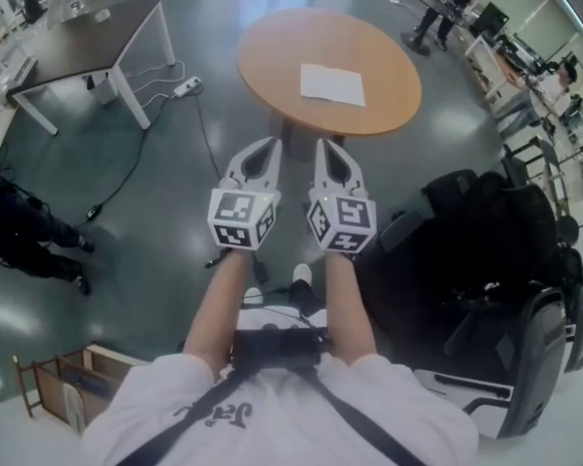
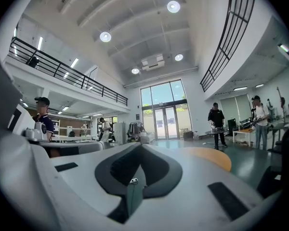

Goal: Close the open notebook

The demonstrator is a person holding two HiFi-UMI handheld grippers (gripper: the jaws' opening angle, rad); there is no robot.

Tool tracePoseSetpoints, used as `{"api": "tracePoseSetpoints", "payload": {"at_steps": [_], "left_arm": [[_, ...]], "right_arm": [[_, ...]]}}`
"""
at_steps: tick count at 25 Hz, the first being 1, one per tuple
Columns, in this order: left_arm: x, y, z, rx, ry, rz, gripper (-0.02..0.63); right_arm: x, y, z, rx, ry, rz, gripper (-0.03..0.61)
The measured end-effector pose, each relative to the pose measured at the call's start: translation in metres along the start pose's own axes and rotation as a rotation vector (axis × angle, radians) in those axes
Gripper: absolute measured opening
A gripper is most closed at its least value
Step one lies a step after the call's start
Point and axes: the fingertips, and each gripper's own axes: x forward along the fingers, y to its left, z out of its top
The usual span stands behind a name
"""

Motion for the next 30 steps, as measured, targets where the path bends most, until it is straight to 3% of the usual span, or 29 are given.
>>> {"api": "tracePoseSetpoints", "payload": {"at_steps": [7, 16, 21, 30], "left_arm": [[0.050, 0.013, -0.007, -0.015, -0.002, 0.039, 0.012], [0.143, -0.005, 0.004, 0.033, -0.023, 0.071, 0.012], [0.174, -0.008, -0.009, 0.007, -0.007, 0.109, 0.012], [0.214, -0.011, -0.029, 0.000, 0.050, 0.095, 0.012]], "right_arm": [[0.042, -0.039, -0.014, 0.012, 0.018, 0.024, 0.021], [0.099, -0.132, 0.031, 0.012, -0.075, 0.051, 0.021], [0.112, -0.162, 0.010, 0.009, -0.026, 0.076, 0.021], [0.132, -0.194, -0.019, 0.048, 0.037, 0.055, 0.021]]}}
